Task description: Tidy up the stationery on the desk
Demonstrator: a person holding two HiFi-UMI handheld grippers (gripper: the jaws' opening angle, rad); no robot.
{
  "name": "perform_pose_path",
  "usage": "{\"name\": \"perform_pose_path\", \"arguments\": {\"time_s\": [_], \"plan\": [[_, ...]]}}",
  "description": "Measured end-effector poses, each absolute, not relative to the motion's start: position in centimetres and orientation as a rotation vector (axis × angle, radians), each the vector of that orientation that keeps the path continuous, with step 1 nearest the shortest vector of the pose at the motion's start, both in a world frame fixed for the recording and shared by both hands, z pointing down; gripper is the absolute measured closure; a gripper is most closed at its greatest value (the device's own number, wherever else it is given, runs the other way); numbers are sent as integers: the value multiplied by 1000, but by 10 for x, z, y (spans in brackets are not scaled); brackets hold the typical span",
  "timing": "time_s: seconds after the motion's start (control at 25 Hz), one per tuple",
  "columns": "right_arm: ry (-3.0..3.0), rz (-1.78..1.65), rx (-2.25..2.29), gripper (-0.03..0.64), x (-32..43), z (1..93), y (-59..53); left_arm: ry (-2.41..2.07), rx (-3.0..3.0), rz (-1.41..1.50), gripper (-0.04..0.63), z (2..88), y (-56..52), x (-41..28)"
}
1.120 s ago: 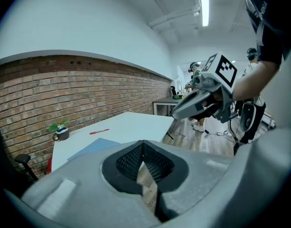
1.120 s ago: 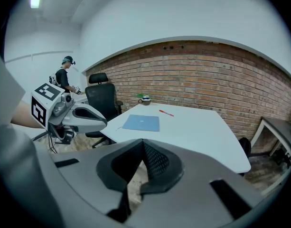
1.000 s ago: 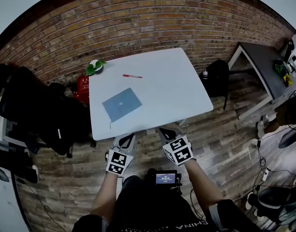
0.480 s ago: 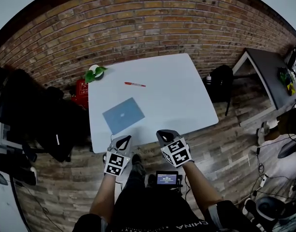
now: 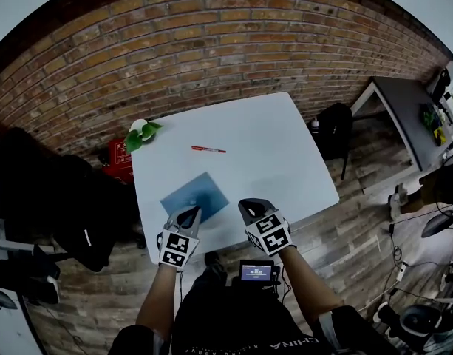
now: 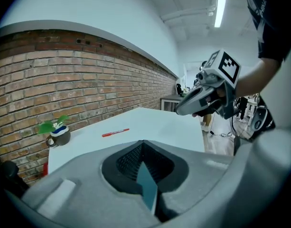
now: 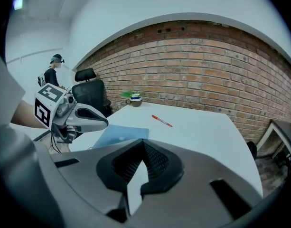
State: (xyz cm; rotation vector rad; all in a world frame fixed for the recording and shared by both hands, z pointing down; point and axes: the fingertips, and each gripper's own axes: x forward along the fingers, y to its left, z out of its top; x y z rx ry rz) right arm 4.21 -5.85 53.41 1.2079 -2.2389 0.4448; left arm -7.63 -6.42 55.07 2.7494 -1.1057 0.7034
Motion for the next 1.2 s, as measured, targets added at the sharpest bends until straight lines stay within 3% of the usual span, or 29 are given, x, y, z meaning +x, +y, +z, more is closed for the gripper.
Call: {"name": "perform_pose_path", "arguments": {"time_s": [1.2], "plan": [[-2318, 356, 1115, 609, 31, 515, -137, -1190, 2708, 665, 589, 532, -133, -65]]}}
